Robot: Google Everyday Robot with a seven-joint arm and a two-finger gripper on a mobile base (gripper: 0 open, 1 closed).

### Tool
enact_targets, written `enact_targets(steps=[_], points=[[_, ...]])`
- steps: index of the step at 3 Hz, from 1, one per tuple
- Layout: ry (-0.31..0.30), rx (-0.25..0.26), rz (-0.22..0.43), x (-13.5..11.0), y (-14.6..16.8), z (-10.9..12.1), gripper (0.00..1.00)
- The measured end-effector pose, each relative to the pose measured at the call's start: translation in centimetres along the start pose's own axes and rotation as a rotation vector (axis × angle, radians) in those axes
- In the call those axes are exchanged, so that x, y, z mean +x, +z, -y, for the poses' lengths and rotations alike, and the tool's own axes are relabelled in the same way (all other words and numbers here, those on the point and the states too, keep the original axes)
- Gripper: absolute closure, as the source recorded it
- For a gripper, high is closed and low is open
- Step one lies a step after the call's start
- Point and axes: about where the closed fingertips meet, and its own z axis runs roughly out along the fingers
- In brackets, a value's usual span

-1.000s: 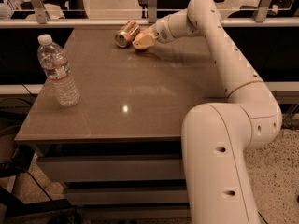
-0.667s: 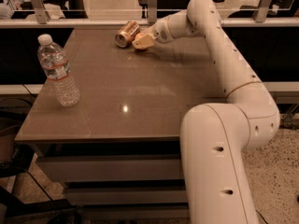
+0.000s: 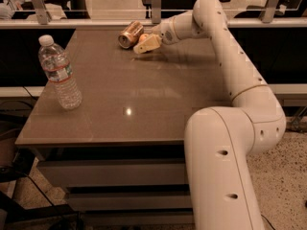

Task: Move orange near orange can

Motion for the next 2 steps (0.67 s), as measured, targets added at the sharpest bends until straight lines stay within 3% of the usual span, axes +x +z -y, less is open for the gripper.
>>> enact_targets(steps=[2], points=[[0.005,-0.021,0.026,-0.4,-1.8,-0.3,0.00]])
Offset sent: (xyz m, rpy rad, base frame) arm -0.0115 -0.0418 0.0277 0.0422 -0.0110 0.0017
